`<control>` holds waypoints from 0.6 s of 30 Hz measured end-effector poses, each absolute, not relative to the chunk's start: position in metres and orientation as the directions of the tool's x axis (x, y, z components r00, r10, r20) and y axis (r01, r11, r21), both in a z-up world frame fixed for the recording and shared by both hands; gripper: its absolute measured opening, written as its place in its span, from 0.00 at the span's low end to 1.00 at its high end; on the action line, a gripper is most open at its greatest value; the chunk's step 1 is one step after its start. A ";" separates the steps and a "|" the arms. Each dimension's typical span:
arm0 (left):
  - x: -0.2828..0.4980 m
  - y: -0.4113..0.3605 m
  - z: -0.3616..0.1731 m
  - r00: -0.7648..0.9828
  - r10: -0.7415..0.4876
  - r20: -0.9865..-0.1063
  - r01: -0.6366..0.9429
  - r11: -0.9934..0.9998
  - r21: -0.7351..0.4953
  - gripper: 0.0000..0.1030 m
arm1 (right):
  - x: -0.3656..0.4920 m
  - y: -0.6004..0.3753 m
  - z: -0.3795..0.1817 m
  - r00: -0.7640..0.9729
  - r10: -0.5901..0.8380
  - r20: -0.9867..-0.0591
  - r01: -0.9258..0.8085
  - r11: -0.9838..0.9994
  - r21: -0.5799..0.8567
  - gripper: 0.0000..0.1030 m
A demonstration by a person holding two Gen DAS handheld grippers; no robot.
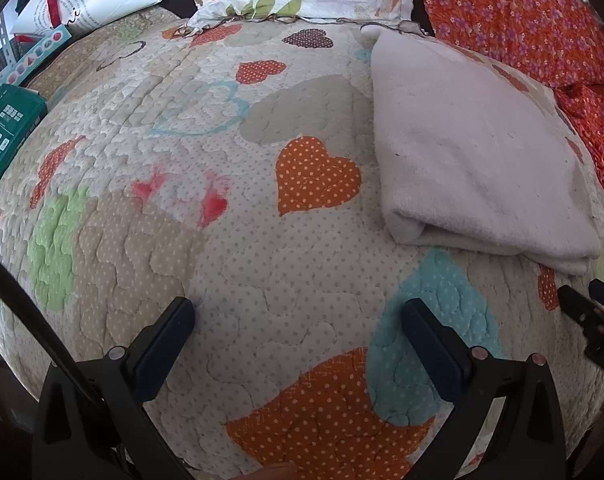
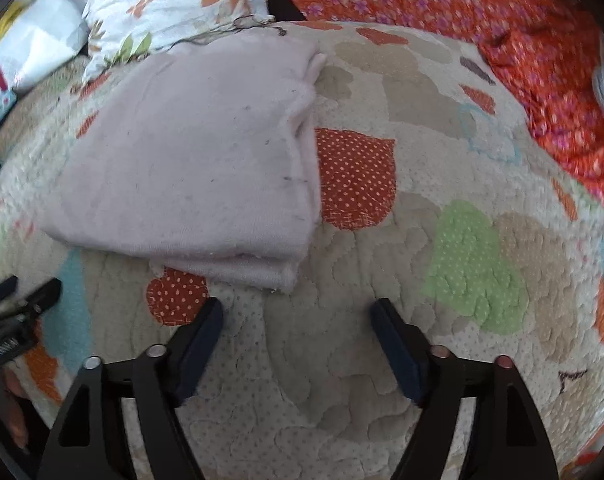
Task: Fold small clothes
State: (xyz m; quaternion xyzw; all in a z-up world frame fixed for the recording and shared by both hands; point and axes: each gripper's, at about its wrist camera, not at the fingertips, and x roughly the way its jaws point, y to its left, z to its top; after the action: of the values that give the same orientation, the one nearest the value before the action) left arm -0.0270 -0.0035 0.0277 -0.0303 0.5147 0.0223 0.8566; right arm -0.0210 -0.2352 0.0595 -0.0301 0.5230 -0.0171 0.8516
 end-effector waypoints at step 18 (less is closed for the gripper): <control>-0.025 0.007 0.040 0.462 -0.018 -0.886 -0.078 0.995 -0.061 1.00 | -0.016 -0.239 0.054 0.476 -0.112 -0.872 0.076 0.993 -0.086 1.00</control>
State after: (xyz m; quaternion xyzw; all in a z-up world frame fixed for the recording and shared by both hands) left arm -0.0246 0.0071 0.0396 -0.0464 0.5181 0.0177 0.8539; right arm -0.0156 -0.2385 0.0540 -0.0176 0.5089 -0.0546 0.8589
